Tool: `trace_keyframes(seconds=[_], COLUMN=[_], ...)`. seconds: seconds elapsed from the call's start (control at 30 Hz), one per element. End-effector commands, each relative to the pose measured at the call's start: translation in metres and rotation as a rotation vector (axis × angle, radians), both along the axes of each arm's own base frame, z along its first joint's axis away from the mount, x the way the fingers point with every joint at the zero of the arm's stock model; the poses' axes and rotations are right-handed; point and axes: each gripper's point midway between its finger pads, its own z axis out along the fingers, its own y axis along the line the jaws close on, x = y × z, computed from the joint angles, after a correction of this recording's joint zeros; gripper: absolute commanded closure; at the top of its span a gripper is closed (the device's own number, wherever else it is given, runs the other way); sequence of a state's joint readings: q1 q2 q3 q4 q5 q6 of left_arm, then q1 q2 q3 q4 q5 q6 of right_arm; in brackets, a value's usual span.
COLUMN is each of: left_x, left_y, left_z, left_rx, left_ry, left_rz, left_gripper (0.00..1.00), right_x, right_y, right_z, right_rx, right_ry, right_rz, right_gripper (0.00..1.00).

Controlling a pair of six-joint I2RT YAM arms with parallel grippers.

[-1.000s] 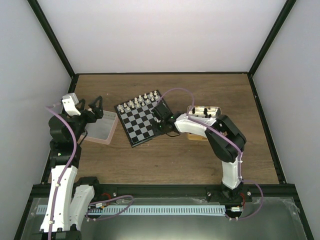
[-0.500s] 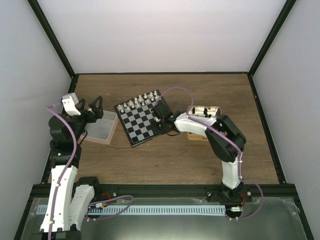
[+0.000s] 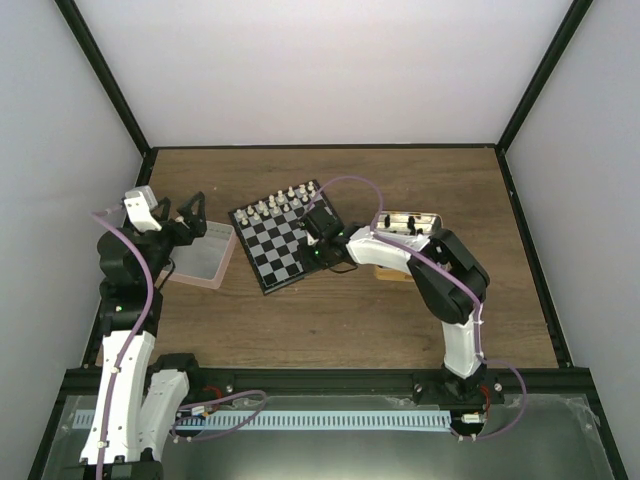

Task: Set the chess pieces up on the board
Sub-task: Adjust the chess piece on the chessboard.

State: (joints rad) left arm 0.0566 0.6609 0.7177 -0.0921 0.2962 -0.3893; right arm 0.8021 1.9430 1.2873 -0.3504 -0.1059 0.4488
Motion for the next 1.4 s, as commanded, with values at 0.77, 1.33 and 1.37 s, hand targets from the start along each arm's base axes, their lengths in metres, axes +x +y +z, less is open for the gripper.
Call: trace_keyframes(seconds=[0.77,1.33,1.37], left_x=[0.0,0.001,0.0], left_y=[0.001,0.002,0.002], left_z=[-0.001,-0.002,-0.001], left_rx=[0.007,0.012,0.012], left_ry=[-0.003,-0.002,-0.002], left_rz=[0.003,0.007,0.006], left_gripper=[0.0,0.0,0.0], right_x=[0.01,0.065,0.069], right_y=[0.019,-0.129,-0.147], right_z=[0.017,0.144,0.142], right_rx=[0.049,0.074,0.055], right_ry=[-0.032,-0.434,-0.432], right_rz=[0.002,-0.491,-0.529], right_gripper=[0.63,0.35,0.35])
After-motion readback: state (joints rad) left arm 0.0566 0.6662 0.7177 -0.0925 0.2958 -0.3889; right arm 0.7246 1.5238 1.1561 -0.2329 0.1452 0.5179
